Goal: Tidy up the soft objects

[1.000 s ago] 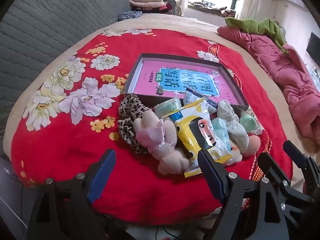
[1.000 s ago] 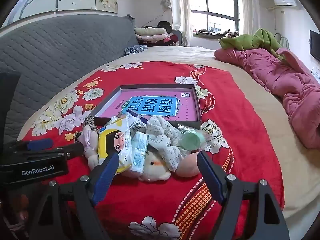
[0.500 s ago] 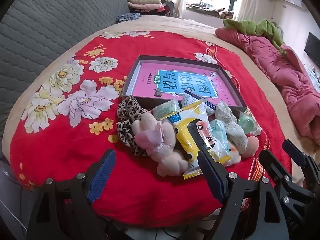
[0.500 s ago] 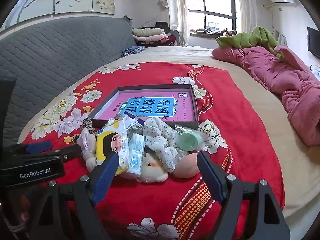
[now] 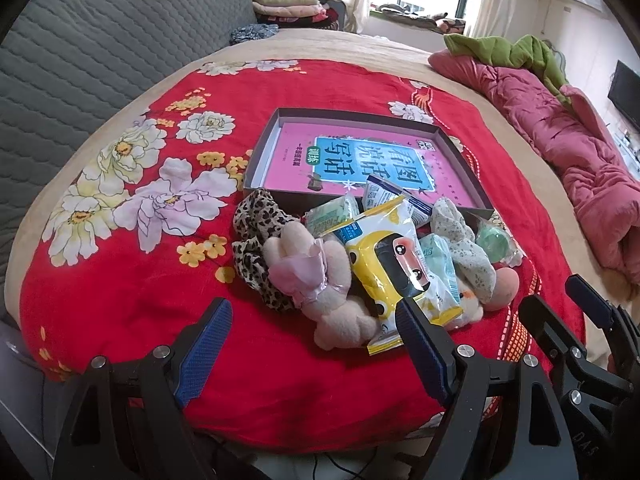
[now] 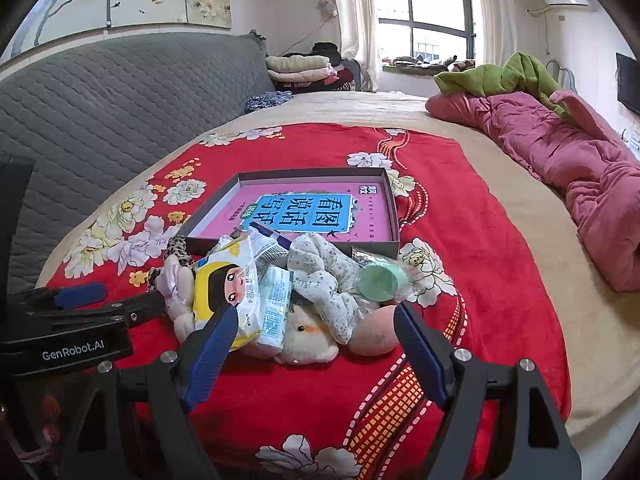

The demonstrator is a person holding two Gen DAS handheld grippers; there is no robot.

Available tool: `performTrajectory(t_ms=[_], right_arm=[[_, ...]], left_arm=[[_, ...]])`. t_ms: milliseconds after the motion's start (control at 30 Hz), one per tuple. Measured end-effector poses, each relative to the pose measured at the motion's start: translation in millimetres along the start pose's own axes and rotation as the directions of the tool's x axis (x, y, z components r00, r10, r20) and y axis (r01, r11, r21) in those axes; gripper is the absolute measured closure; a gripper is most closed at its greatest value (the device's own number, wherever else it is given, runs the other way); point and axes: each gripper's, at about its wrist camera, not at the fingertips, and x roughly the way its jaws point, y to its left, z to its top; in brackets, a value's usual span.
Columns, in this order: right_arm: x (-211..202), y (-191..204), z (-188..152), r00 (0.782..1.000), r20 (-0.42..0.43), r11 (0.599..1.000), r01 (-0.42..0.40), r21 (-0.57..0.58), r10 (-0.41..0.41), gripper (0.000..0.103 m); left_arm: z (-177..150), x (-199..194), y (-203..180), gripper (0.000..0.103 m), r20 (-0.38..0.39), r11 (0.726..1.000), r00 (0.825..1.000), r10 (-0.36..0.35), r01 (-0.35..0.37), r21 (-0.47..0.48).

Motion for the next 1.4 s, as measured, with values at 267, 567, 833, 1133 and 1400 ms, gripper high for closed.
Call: performTrajectory(t_ms=[267, 567, 833, 1133, 1400], right_arm=[[1, 0, 0, 1.000, -0.003, 1.000, -0.004, -0.001, 0.004, 0.023], [1, 1, 0, 1.000, -0.003, 1.000, -0.004, -0.001, 0.004, 0.023], [0, 1, 1, 1.000, -0.001, 1.000, -0.005, 0.001, 0.005, 0.023], [0, 0, 1, 1.000, -0.001, 1.000, -0.006, 0.003, 0.006, 0.023], [-1, -7, 1, 1.000, 0.003, 1.000, -0.002, 0.029, 0.002, 0.023]], left_arm=[[0, 0, 0, 0.018, -0.002, 1.000, 1.000, 0.002, -0.002, -0.001], [0, 0, 0, 0.019, -0.004, 1.000, 1.000, 0.001, -0.001, -0.003], [0, 0, 0, 0.018, -0.006, 1.000, 1.000, 0.000, 0.000, -0.006], [0, 0, 4, 0.019, -0.005, 1.000, 1.000, -0.008, 0.008, -0.019], [0, 2, 13, 0.019, -0.019, 0.998, 0.999, -0.038, 0.037, -0.052]])
